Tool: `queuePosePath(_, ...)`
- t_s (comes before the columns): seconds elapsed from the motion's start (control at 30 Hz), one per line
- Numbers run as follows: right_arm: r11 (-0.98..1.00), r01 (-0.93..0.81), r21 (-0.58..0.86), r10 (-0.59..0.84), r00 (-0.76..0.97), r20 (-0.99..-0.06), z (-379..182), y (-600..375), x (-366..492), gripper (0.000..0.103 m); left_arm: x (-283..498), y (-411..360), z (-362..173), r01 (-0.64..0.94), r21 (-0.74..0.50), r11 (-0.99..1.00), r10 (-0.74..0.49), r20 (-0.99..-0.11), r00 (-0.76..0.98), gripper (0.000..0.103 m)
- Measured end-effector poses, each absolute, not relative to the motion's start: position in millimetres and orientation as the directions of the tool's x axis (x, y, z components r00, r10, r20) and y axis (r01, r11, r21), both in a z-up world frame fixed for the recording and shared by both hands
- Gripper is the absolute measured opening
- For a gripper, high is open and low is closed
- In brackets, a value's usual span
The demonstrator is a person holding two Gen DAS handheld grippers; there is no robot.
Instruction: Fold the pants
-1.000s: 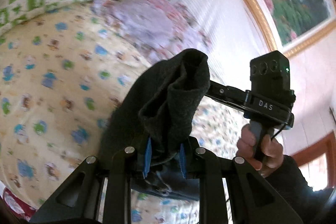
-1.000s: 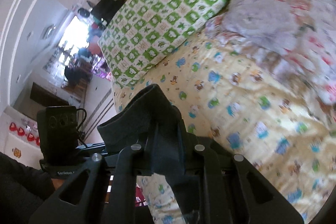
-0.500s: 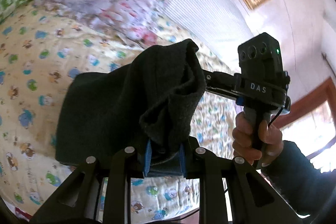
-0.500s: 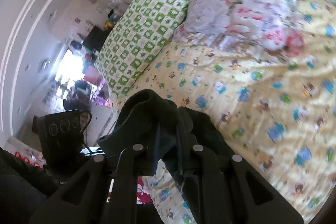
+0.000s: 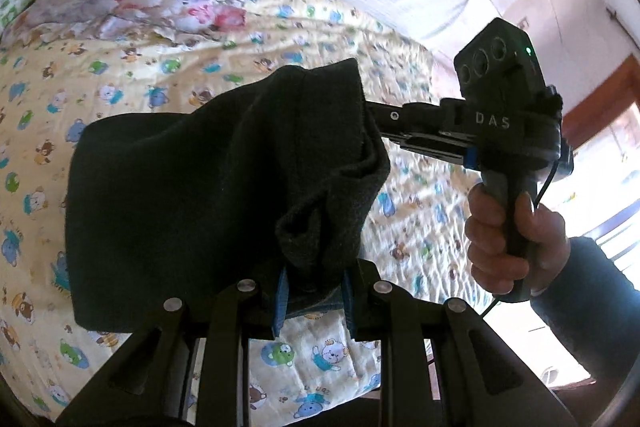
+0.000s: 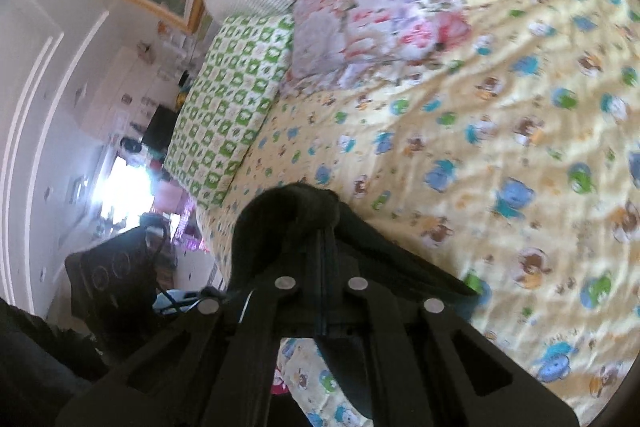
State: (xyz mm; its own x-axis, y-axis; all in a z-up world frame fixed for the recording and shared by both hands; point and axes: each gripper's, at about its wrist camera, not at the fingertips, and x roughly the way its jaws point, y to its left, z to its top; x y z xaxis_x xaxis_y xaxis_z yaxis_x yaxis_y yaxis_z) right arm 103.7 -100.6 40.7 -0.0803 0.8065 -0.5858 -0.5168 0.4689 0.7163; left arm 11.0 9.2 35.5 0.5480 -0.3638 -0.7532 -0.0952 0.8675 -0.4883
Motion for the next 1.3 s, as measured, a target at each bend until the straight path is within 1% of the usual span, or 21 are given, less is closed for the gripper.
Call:
queuePosePath(0.2,0.499,-0.481,0.721,0.801,-0.063,-0.596,28.3,-115.3,97.9,0.0,19.5,-9.1,16.1,-0.051,-0.473,0.88,-0.386,-0.772,0.506,0.022)
queuePosePath(0.37,0.536,-0.437,0.722,0.785,-0.057,-0.617,12.8,-132.9,92.4,0.0,23.5,-30.2,-1.2,0.014,-0.407,0.913,-0.368,-0.81,0.457,0.022)
queuePosePath(0.43,0.564,-0.424,0.709,0.766,-0.051,-0.64,6.2,-139.7,89.8,0.0,23.1,-37.6,-3.2,0.041,-0.38,0.924,-0.358,-0.821,0.444,0.025)
queuePosePath(0.47,0.573,-0.419,0.704,0.761,-0.048,-0.648,4.1,-142.7,88.5,0.0,22.7,-41.6,-1.8,0.058,-0.365,0.929,-0.352,-0.826,0.44,0.028)
queuePosePath(0.5,0.585,-0.408,0.701,0.755,-0.042,-0.655,2.1,-146.9,87.3,0.0,22.2,-44.3,0.5,0.077,-0.36,0.93,-0.356,-0.825,0.438,0.034)
queuePosePath(0.53,0.595,-0.394,0.701,0.751,-0.037,-0.659,1.0,-151.1,87.3,0.001,20.3,-46.0,3.1,0.09,-0.365,0.926,-0.367,-0.823,0.433,0.037)
queuePosePath(0.6,0.62,-0.375,0.689,0.74,-0.011,-0.672,2.7,-159.4,87.6,0.001,18.8,-44.0,7.1,0.102,-0.409,0.907,-0.413,-0.812,0.412,0.048)
queuePosePath(0.7,0.649,-0.363,0.669,0.728,0.041,-0.685,11.8,-168.6,87.7,0.001,13.8,-39.6,13.9,0.109,-0.444,0.89,-0.447,-0.795,0.41,0.049)
queuePosePath(0.8,0.668,-0.359,0.652,0.72,0.09,-0.688,24.7,-174.9,87.3,0.001,5.9,-28.7,22.1,0.093,-0.489,0.867,-0.482,-0.777,0.405,0.05)
queuePosePath(0.93,0.655,-0.396,0.643,0.732,0.122,-0.67,44.8,-167.7,77.9,0.001,-5.6,-4.2,35.4,0.043,-0.525,0.85,-0.489,-0.756,0.435,0.053)
queuePosePath(1.1,0.633,-0.48,0.607,0.731,0.114,-0.672,64.6,-135.7,60.6,0.001,-12.4,30.3,48.1,-0.031,-0.498,0.866,-0.423,-0.767,0.483,0.062)
queuePosePath(1.13,0.63,-0.5,0.594,0.727,0.113,-0.677,67.6,-128.5,56.1,0.001,-12.8,39.3,49.0,-0.056,-0.481,0.875,-0.396,-0.776,0.491,0.062)
queuePosePath(1.3,0.616,-0.565,0.549,0.704,0.083,-0.705,66.6,-100.3,41.0,0.001,-8.9,71.3,43.7,-0.14,-0.457,0.878,-0.335,-0.798,0.501,0.063)
